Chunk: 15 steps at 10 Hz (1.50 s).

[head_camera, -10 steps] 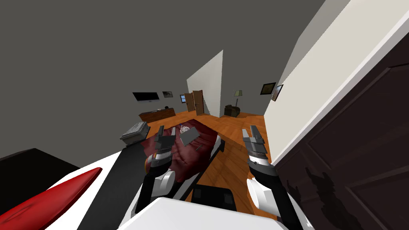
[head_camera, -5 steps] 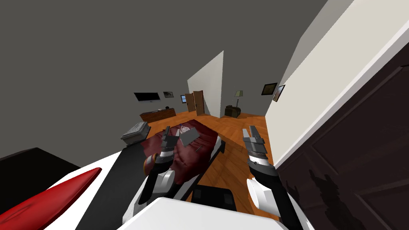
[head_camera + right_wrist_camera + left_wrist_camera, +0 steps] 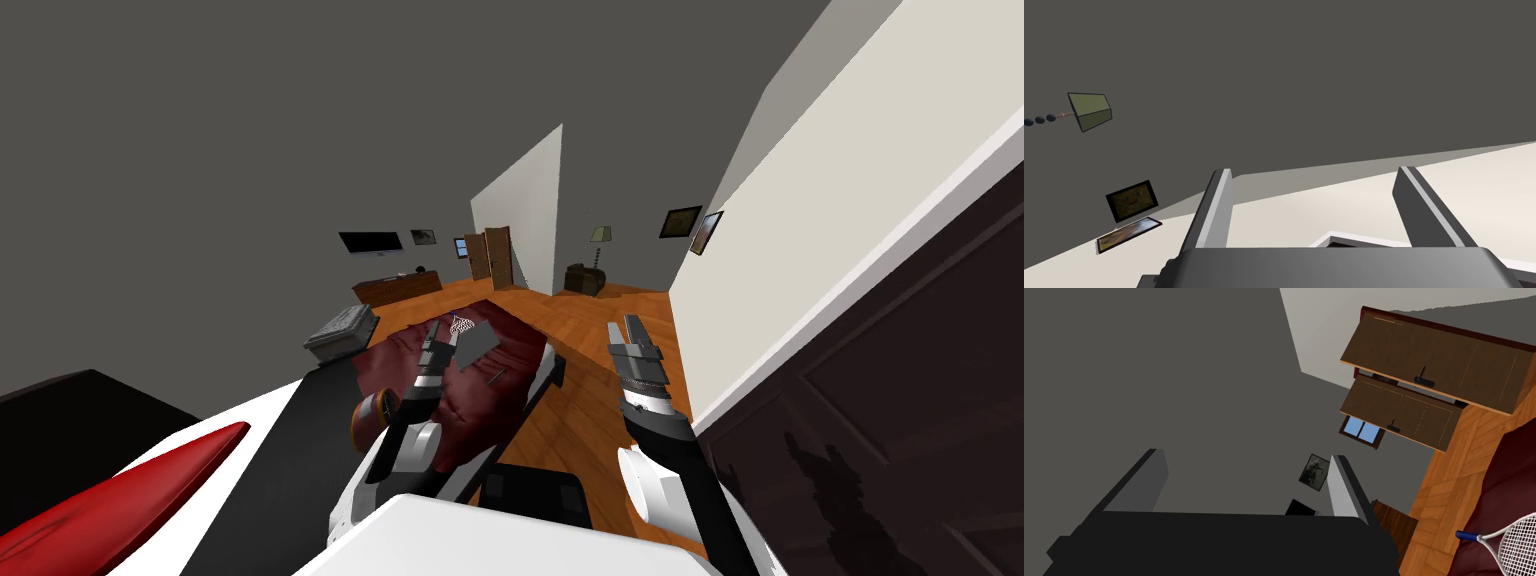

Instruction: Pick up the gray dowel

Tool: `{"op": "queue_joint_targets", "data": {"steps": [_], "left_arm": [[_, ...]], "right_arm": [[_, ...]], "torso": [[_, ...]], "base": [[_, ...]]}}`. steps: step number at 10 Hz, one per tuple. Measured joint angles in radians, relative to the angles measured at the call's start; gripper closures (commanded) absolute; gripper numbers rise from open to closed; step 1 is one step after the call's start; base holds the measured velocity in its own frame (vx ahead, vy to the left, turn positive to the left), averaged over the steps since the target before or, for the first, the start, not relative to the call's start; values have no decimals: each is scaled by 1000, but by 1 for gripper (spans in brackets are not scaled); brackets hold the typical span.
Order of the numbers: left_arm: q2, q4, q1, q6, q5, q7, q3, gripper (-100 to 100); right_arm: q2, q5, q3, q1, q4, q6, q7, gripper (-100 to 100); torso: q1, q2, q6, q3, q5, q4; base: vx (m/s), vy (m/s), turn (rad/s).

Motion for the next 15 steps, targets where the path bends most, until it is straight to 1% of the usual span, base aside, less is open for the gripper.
{"op": "queue_joint_targets", "data": {"steps": [2,5,6,7,11,13,15], "left_arm": [[5,44,-18,53,13,8,-5,-100],[11,119,-54,97,26,19,-3,-100],[5,151,-70,114,29,19,-6,-100],[10,184,-85,137,39,27,-5,-100],[20,272,-129,215,64,49,3,-100],[6,321,-153,247,68,49,-1,-100],[7,388,-174,267,78,57,-3,-100]], "right_arm": [[0,0,0,0,0,0,0,0],[0,0,0,0,0,0,0,0],[0,0,0,0,0,0,0,0],[0,0,0,0,0,0,0,0],[0,0,0,0,0,0,0,0],[0,0,0,0,0,0,0,0],[0,0,0,0,0,0,0,0]], "torso": [[-1,-2,0,-1,0,0],[0,0,0,0,0,0],[0,0,0,0,0,0],[0,-2,0,-1,0,0],[-1,-1,0,0,0,0],[0,0,0,0,0,0],[0,0,0,0,0,0]], "base": [[75,-29,35],[50,-18,23],[82,-23,48],[72,-20,20],[59,-24,24],[50,-18,26],[50,-20,27]]}}
